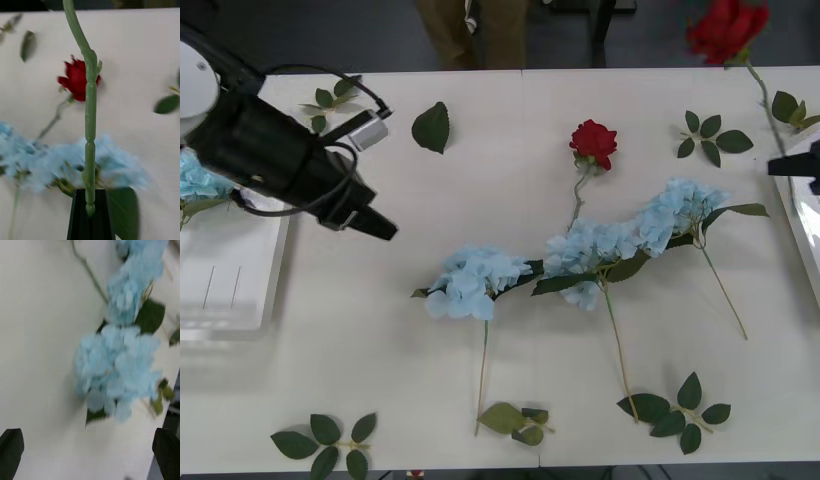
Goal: Place the red flowers into the right box and the blue flowers into the left box. If a person shows an open palm, hand one flower to the person first, then continue sorting.
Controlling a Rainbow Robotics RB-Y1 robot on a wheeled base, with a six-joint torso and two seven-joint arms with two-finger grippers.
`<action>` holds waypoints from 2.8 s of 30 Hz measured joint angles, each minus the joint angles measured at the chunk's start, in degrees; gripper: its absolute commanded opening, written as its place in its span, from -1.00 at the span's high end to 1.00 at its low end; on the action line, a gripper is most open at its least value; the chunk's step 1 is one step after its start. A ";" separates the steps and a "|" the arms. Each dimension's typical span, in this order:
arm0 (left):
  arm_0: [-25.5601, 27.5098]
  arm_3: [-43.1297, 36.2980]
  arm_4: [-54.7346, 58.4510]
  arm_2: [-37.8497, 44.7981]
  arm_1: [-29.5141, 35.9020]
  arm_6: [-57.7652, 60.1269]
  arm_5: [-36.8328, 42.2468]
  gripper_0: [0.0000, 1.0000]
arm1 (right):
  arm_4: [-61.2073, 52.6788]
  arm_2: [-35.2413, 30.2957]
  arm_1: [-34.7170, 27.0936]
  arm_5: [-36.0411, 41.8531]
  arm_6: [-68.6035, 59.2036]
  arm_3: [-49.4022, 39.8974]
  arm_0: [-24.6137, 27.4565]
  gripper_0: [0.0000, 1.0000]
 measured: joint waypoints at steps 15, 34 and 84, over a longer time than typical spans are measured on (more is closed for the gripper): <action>-0.02 -6.61 -26.16 11.96 -7.35 37.52 29.07 -1.00 | 18.20 0.01 -10.83 -1.19 -1.32 9.02 1.04 1.00; 14.11 -40.51 -51.10 -3.36 -17.58 77.13 29.30 -1.00 | 17.60 -19.60 -9.55 -15.12 -9.36 -8.59 36.64 1.00; 14.57 -12.96 -73.04 -25.92 -33.50 88.47 4.39 -1.00 | 42.53 -21.31 7.76 16.40 -42.83 -39.28 10.34 -0.79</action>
